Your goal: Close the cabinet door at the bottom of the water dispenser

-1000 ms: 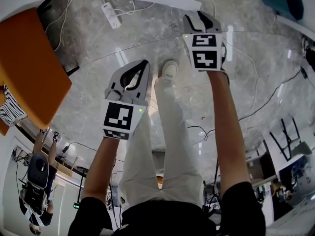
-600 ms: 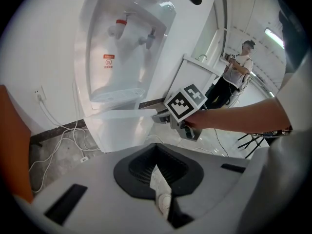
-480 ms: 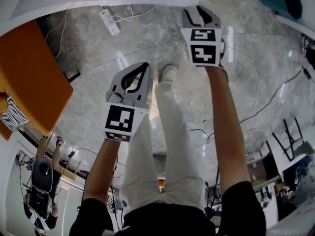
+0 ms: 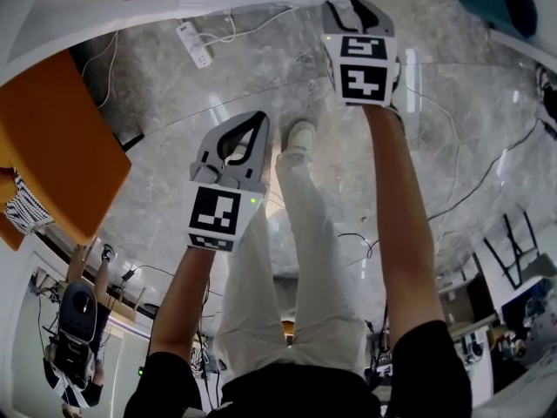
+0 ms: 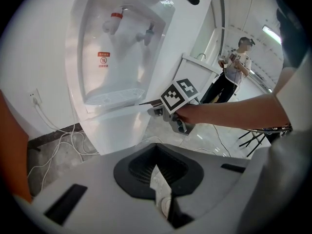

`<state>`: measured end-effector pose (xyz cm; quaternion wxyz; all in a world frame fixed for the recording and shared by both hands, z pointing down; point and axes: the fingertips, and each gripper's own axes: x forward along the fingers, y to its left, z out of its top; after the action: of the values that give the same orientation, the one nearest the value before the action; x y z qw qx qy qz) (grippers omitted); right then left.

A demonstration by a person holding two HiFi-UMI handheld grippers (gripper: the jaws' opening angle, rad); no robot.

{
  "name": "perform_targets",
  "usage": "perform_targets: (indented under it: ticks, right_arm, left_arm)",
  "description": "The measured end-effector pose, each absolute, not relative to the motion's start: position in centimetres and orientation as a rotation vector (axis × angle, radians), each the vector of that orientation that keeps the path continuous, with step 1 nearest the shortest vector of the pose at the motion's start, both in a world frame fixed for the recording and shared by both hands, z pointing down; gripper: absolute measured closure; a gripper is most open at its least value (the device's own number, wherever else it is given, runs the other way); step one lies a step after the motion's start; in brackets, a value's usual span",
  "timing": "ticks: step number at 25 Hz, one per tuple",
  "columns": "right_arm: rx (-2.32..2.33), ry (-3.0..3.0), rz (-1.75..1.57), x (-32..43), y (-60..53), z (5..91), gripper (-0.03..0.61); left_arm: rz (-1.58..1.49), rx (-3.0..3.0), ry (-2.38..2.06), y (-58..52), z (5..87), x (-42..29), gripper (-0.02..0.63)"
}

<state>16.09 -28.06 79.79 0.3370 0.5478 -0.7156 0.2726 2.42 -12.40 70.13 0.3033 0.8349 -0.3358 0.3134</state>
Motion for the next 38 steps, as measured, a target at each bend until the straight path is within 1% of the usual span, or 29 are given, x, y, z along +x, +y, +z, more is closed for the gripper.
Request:
perform_targets:
  ticks: [8, 32, 38]
  right_arm:
    - [1.44, -1.875, 0.62, 16.4, -30.3, 79.8, 0.408]
    - [1.446, -1.933, 0.574, 16.2, -34.9, 80.6, 0.41]
    - [1.439, -1.934, 0.577, 16.1, -34.2, 80.7, 0.41]
  left_arm:
    - [0.835, 2.212, -0.902, -13.0, 70.6, 2.3, 0.603]
    - [0.823, 2.205, -0.92, -13.0, 72.8, 1.7, 0.603]
    - [0.823, 2.198, -0.95, -12.6, 73.2, 0.7, 0.603]
